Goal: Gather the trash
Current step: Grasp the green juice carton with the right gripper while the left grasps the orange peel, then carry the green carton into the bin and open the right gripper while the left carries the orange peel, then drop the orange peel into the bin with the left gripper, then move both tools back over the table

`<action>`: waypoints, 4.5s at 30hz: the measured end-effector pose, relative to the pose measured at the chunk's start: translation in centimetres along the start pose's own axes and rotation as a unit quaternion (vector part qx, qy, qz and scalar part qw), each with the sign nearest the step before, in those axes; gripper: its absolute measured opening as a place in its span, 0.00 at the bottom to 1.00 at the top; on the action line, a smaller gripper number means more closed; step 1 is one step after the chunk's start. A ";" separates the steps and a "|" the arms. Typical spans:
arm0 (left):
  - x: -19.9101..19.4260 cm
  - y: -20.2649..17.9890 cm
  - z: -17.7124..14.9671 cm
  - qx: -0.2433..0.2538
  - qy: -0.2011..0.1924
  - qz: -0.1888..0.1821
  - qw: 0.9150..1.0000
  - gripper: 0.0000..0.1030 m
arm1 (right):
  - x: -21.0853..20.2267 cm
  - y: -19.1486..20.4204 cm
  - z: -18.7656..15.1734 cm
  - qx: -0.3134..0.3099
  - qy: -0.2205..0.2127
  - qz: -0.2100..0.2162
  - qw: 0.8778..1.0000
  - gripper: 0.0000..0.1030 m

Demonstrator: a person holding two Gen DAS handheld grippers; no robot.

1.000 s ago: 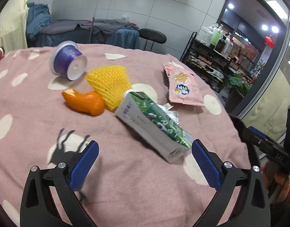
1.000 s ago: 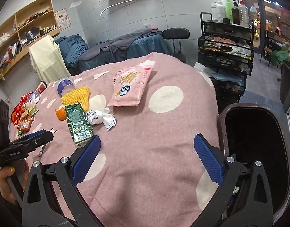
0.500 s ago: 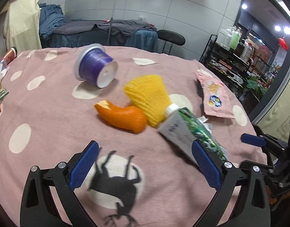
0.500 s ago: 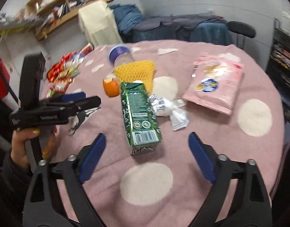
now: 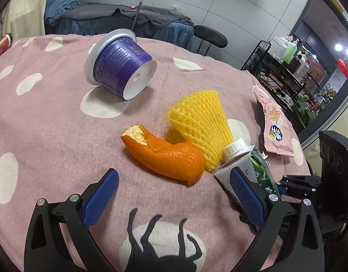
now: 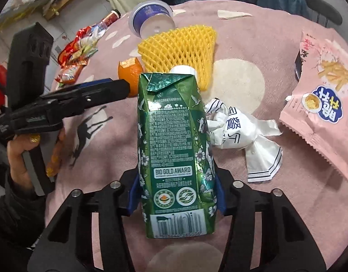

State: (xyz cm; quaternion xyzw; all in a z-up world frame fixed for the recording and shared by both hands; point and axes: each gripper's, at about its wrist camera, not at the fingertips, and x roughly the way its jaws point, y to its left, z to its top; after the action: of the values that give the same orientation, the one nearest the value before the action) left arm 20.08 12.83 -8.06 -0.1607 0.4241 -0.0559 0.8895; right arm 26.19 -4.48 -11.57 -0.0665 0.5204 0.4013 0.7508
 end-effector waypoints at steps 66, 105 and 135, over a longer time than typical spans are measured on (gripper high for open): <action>-1.4 -27.5 -9.1 0.201 0.010 -0.239 0.950 0.37 | -20.0 -15.6 -27.4 0.369 -0.240 -0.267 0.857 0.49; 5.2 -37.8 -10.9 0.292 0.091 -0.237 0.922 0.37 | -27.3 -13.5 -34.0 0.433 -0.373 -0.388 0.723 0.89; 1.7 -37.5 -10.8 0.312 0.035 -0.231 0.921 0.91 | -28.5 -13.2 -34.2 0.438 -0.388 -0.379 0.717 0.94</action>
State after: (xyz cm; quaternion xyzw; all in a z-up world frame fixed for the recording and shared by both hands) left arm 14.20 -25.54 -3.21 0.0333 0.3676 -0.3946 0.8415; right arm 6.24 -46.19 -7.34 0.2399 0.2323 -0.1989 0.9214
